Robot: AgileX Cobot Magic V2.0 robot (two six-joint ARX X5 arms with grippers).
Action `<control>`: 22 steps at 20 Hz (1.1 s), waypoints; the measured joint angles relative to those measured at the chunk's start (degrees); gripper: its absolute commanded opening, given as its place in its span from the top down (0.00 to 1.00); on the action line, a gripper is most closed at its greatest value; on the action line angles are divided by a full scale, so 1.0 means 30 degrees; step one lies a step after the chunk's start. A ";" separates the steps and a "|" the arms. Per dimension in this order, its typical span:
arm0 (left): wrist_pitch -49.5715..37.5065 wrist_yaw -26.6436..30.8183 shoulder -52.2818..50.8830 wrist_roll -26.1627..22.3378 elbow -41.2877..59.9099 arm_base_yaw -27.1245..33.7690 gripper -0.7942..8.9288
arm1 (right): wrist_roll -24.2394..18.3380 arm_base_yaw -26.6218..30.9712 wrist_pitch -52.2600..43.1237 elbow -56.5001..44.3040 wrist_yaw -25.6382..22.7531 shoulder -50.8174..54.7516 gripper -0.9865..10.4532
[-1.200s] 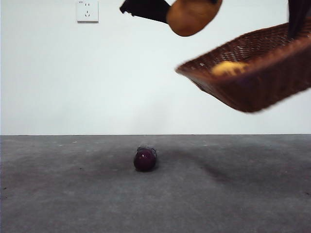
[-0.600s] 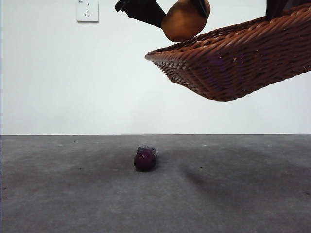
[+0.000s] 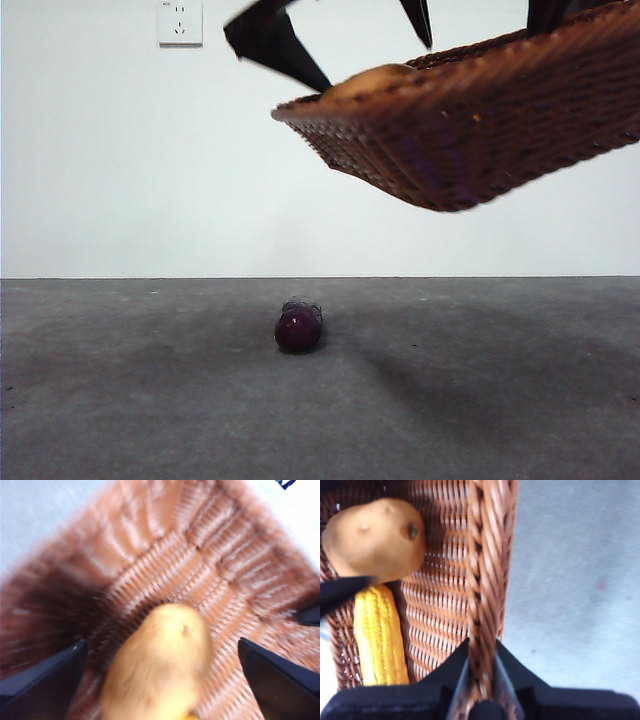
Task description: Help me put the vegetables on the table into the basket
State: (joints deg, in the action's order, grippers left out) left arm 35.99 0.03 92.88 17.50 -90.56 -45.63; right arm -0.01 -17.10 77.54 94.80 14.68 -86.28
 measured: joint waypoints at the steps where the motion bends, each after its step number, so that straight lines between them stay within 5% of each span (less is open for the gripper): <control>1: 0.0940 0.0255 0.0000 -0.0452 -0.0976 -0.0007 0.40 | 0.0000 0.0146 0.0007 0.0000 -0.0750 0.0000 0.92; 5: 0.3796 0.4656 -0.0087 -0.2892 -0.3694 0.0000 0.40 | -0.0007 0.2149 0.0000 0.0000 -0.1195 0.0000 0.92; 8: 0.5151 0.5231 0.0007 -0.3475 -0.3716 0.0765 0.40 | -0.0007 0.3577 0.0000 0.0000 -0.1209 0.0000 0.92; 13: 0.5909 0.1253 0.3147 -0.3104 -0.3716 0.3147 0.40 | -0.0007 0.5071 0.0000 0.0000 -0.1122 0.0000 0.92; 22: 0.4503 -0.0809 0.8408 -0.2820 -0.3701 0.4408 0.40 | -0.0015 0.5085 0.0000 0.0000 -0.1035 0.0000 0.92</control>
State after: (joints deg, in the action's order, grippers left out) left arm 49.50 -2.39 118.10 9.04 -101.67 -32.40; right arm -0.05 -1.85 77.54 94.80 11.57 -86.28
